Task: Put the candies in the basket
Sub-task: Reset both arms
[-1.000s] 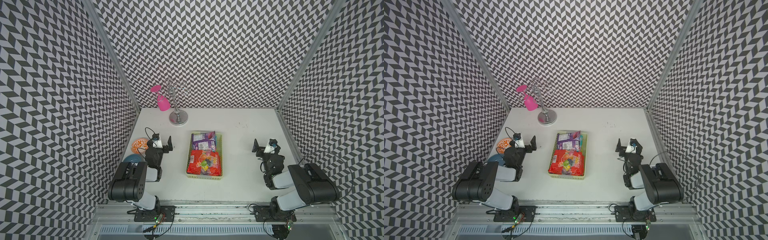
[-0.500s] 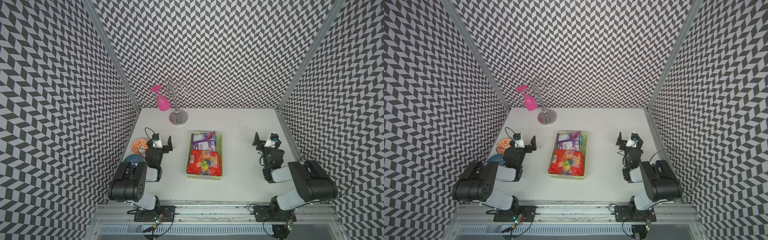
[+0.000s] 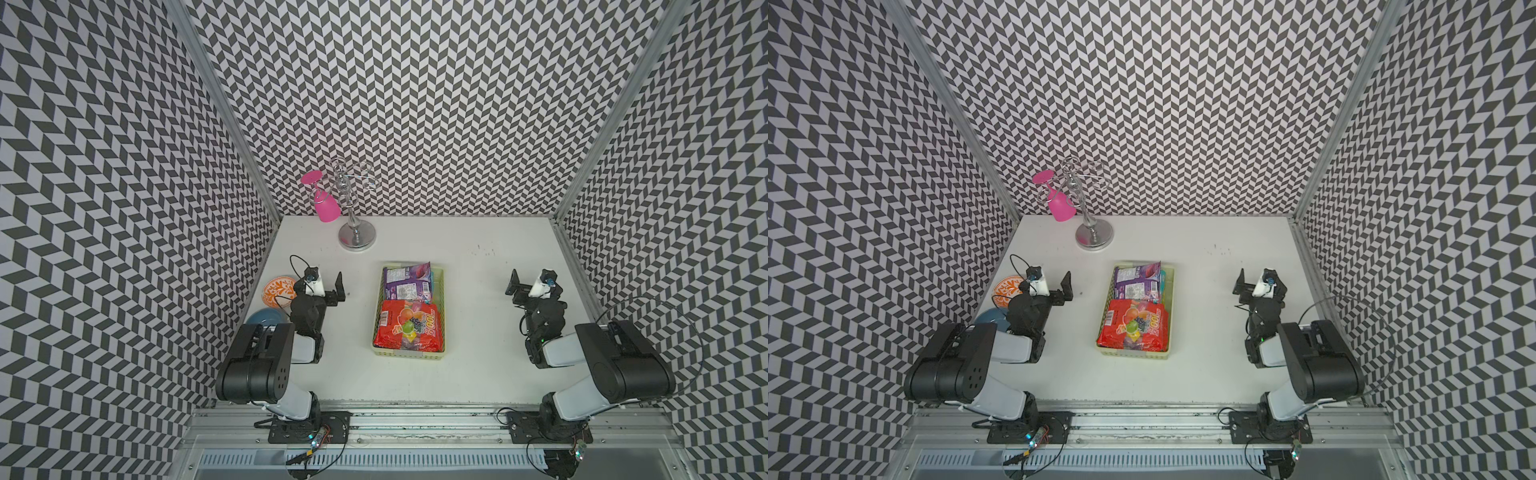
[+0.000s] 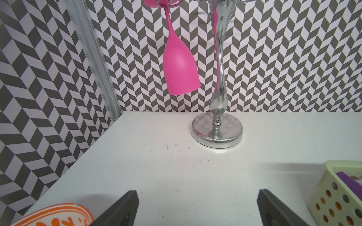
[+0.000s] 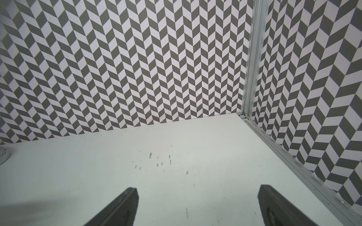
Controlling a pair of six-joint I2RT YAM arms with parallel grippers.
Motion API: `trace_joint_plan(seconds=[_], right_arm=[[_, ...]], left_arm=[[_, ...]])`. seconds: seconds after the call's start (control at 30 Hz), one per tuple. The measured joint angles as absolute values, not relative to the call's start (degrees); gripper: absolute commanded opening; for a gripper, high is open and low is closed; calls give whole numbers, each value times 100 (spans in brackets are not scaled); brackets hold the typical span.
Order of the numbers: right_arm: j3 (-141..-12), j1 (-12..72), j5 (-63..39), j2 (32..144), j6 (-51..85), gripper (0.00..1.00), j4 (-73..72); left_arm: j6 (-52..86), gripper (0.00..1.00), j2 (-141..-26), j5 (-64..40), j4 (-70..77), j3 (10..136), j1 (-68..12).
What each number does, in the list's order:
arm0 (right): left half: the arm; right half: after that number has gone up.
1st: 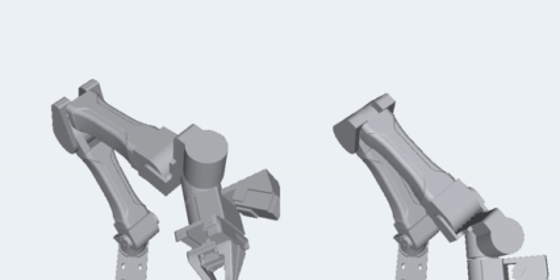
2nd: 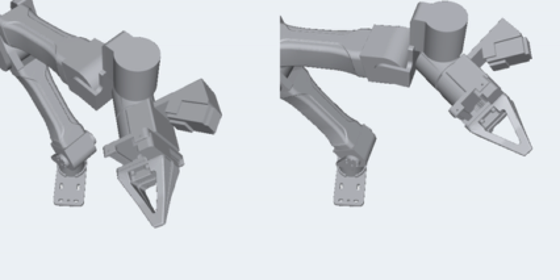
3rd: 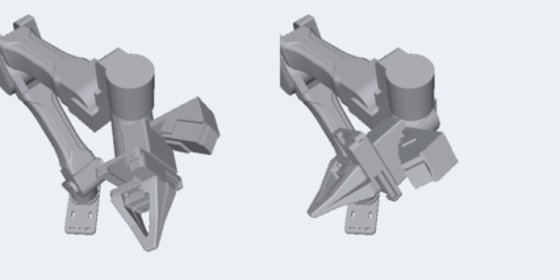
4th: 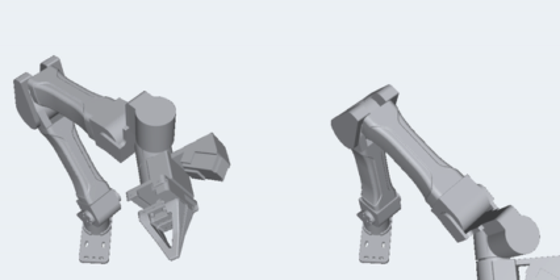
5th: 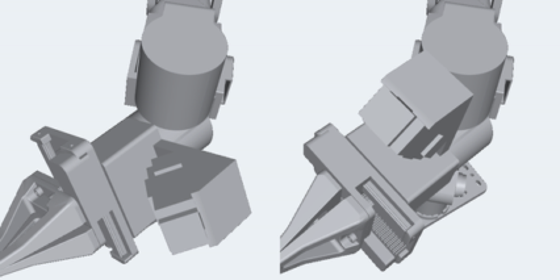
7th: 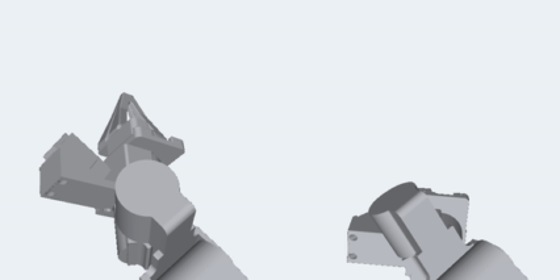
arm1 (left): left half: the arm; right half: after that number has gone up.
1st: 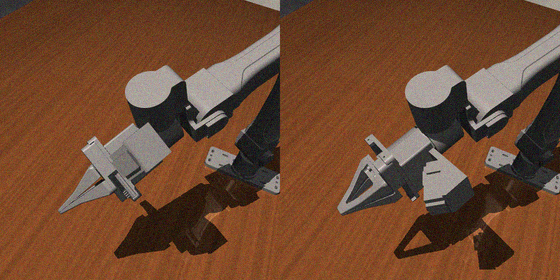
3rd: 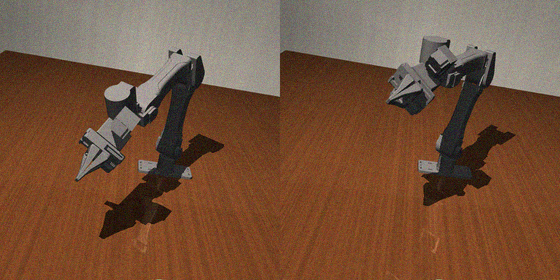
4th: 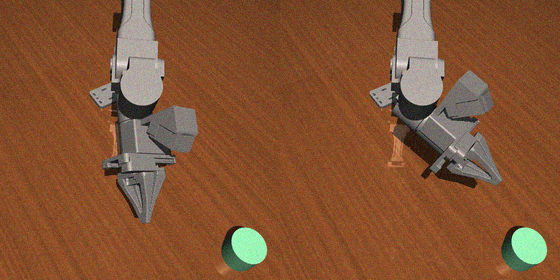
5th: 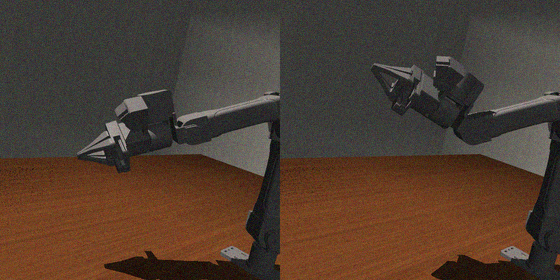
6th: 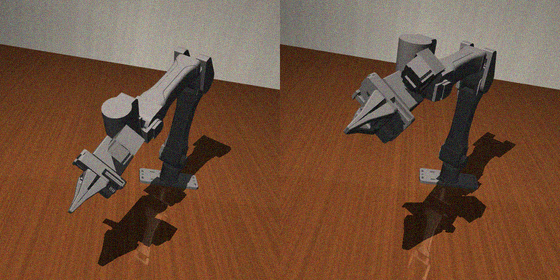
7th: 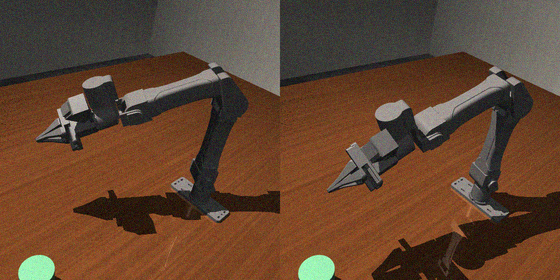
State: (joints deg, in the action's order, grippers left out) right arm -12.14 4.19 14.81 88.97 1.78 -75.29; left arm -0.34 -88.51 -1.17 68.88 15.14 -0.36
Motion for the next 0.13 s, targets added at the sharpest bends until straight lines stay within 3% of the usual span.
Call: trace_joint_plan(seconds=[0.13], right_arm=[[-1205,419,1481,8897,178,99,-7546]], left_arm=[[-34,99,-8851,-115,6888,1514,-36]])
